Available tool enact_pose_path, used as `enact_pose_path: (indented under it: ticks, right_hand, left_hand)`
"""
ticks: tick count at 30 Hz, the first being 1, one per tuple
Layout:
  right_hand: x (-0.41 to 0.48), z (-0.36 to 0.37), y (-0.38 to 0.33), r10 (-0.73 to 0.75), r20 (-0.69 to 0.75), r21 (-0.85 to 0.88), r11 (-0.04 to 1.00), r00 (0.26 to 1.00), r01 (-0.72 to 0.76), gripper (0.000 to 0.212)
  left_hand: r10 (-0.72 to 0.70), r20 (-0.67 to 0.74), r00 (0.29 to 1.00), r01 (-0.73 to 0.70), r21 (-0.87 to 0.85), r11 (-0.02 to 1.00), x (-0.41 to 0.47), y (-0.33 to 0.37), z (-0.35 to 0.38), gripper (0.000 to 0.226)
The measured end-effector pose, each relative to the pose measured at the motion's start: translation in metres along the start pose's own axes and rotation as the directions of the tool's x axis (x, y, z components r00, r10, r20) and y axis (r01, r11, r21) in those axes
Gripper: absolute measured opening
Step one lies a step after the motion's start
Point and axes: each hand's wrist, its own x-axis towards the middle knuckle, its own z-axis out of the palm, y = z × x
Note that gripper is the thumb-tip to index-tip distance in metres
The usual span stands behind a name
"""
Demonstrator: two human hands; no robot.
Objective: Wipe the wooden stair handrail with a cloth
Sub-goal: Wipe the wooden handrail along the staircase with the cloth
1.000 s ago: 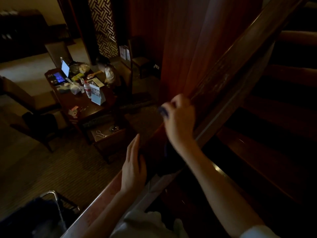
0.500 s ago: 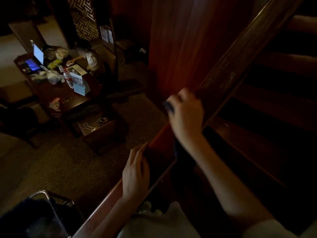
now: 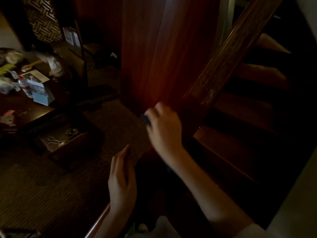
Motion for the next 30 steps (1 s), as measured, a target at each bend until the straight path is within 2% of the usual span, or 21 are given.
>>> enact_pose_path:
  ticks: [1,3,5,7,9,11,12,14,16,17,19,20,21,22,23,25,26,28,30]
  right_hand:
    - [0.016,-0.007,0.016,0.093,-0.065,-0.022,0.995,0.994,-0.095,0.021]
    - [0.030,-0.021,0.041,0.283,-0.246,0.045,0.959,0.927,-0.281,0.021]
    - [0.019,-0.023,0.041,0.355,-0.294,0.071,0.934,0.887,-0.350,0.026]
    - [-0.011,-0.013,0.015,0.305,-0.221,0.000,0.950,0.927,-0.312,0.030]
    - [-0.044,0.000,-0.020,0.190,-0.130,0.009,0.982,0.973,-0.191,0.018]
    - [-0.062,0.006,-0.043,0.139,-0.040,0.135,0.982,0.989,-0.133,0.013]
    - [-0.062,0.006,-0.048,0.159,0.007,0.253,0.955,0.987,-0.156,0.016]
    - [-0.049,0.003,-0.056,0.267,0.097,0.518,0.809,0.959,-0.278,0.023]
    - [-0.031,0.000,-0.066,0.328,0.281,0.731,0.535,0.902,-0.423,0.029]
    - [-0.022,0.000,-0.071,0.308,0.369,0.778,0.414,0.877,-0.472,0.030]
    - [-0.007,0.001,-0.082,0.219,0.451,0.815,0.293,0.865,-0.499,0.031]
    - [-0.003,0.002,-0.086,0.169,0.460,0.821,0.293,0.871,-0.491,0.032]
    - [0.000,0.003,-0.086,0.131,0.447,0.818,0.340,0.885,-0.463,0.034]
    - [0.002,0.002,-0.085,0.119,0.401,0.803,0.432,0.908,-0.411,0.036]
    - [0.001,0.002,-0.079,0.139,0.316,0.765,0.548,0.938,-0.339,0.037]
    - [-0.004,0.002,-0.060,0.212,0.044,0.623,0.758,0.976,-0.192,0.035]
    - [-0.010,0.003,-0.048,0.234,-0.105,0.536,0.832,0.966,-0.144,0.033]
    - [-0.026,0.003,-0.024,0.263,-0.321,0.364,0.921,0.910,-0.137,0.029]
    - [-0.044,0.008,-0.011,0.329,-0.402,0.266,0.935,0.854,-0.234,0.029]
  left_hand:
    - [0.007,0.019,1.000,-0.007,-0.048,0.999,0.003,0.004,-0.001,0.045]
    - [0.020,0.078,0.997,-0.007,-0.161,0.987,0.009,0.011,-0.004,0.048]
    - [-0.003,0.139,0.990,0.041,-0.271,0.962,0.017,0.016,-0.006,0.047]
    - [-0.039,0.211,0.977,0.112,-0.349,0.930,0.025,0.019,-0.004,0.053]
    - [-0.059,0.274,0.960,0.169,-0.396,0.903,0.032,0.020,0.003,0.054]
    - [-0.087,0.238,0.967,0.190,-0.454,0.871,0.032,0.017,0.007,0.052]
    - [-0.106,0.201,0.974,0.195,-0.502,0.843,0.032,0.014,0.006,0.049]
    - [-0.115,0.154,0.981,0.184,-0.577,0.795,0.031,0.010,-0.001,0.043]
    - [-0.060,0.132,0.989,0.128,-0.605,0.786,0.035,0.010,-0.010,0.044]
    - [-0.039,0.117,0.992,0.102,-0.609,0.786,0.040,0.011,-0.014,0.045]
    - [-0.027,0.047,0.999,0.050,-0.600,0.799,0.053,0.007,-0.025,0.049]
    - [-0.021,0.008,1.000,0.021,-0.585,0.811,0.062,0.004,-0.031,0.050]
    - [-0.016,-0.017,1.000,0.003,-0.572,0.820,0.070,-0.001,-0.038,0.053]
    - [-0.013,-0.023,1.000,-0.002,-0.563,0.827,0.078,-0.007,-0.044,0.056]
    - [-0.013,-0.020,1.000,-0.001,-0.550,0.835,0.085,-0.013,-0.049,0.057]
    - [-0.017,0.003,1.000,0.016,-0.516,0.857,0.089,-0.025,-0.053,0.056]
    - [-0.010,0.063,0.998,0.041,-0.502,0.864,0.087,-0.030,-0.052,0.054]
    - [0.044,0.314,0.949,0.110,-0.455,0.884,0.072,-0.044,-0.043,0.045]
    - [0.146,0.566,0.812,0.125,-0.413,0.902,0.053,-0.056,-0.030,0.044]
